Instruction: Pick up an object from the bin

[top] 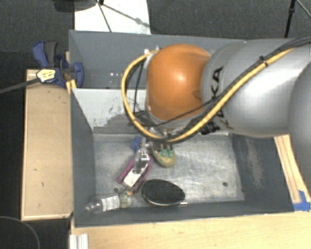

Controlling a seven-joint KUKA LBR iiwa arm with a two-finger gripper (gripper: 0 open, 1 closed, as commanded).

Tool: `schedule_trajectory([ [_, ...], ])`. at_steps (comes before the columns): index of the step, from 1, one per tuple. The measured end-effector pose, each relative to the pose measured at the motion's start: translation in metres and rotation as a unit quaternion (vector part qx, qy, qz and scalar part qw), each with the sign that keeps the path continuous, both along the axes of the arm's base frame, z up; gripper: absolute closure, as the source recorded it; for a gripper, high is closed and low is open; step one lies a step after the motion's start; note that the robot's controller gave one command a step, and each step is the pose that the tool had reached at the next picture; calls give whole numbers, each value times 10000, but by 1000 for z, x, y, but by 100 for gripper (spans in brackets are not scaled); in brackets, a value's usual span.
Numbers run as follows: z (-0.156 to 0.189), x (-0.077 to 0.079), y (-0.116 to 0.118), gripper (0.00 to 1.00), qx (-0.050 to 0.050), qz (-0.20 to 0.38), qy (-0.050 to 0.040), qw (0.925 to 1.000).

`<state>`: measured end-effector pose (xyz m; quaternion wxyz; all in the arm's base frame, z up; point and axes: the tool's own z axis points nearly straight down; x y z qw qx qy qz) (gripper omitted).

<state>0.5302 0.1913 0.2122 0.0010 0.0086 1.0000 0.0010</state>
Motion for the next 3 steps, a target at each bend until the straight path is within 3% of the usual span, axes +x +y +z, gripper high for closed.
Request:
schedule_trajectory([
  [1,-122,31,-38,0,3,721,12,9974],
  [2,-138,22,-62,0,8,951,-18,9955],
  [3,-139,21,-63,100,2,917,-6,9958],
])
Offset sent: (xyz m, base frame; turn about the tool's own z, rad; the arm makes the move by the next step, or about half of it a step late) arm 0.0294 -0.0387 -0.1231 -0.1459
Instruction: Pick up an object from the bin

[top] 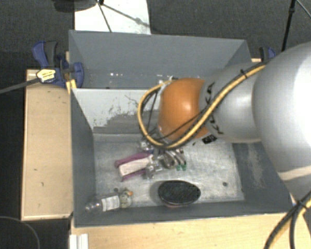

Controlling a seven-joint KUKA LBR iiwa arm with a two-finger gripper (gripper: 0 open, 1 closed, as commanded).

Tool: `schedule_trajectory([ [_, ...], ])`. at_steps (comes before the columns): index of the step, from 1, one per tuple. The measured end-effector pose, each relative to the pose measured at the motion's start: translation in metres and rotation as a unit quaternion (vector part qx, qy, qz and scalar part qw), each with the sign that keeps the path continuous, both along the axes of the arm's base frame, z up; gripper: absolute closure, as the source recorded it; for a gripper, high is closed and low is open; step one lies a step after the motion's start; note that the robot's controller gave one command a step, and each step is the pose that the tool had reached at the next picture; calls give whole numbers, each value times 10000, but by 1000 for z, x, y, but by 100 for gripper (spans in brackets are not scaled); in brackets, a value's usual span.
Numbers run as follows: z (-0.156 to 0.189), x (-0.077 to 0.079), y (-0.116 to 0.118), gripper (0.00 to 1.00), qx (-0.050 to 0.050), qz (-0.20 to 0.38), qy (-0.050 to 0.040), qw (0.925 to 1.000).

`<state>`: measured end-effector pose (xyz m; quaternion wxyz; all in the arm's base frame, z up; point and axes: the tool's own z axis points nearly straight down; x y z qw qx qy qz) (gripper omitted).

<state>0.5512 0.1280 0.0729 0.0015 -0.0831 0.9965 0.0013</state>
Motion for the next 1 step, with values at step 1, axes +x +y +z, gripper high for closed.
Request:
schedule_trajectory([
  [1,145,7,-8,100,-8,294,-35,9996],
])
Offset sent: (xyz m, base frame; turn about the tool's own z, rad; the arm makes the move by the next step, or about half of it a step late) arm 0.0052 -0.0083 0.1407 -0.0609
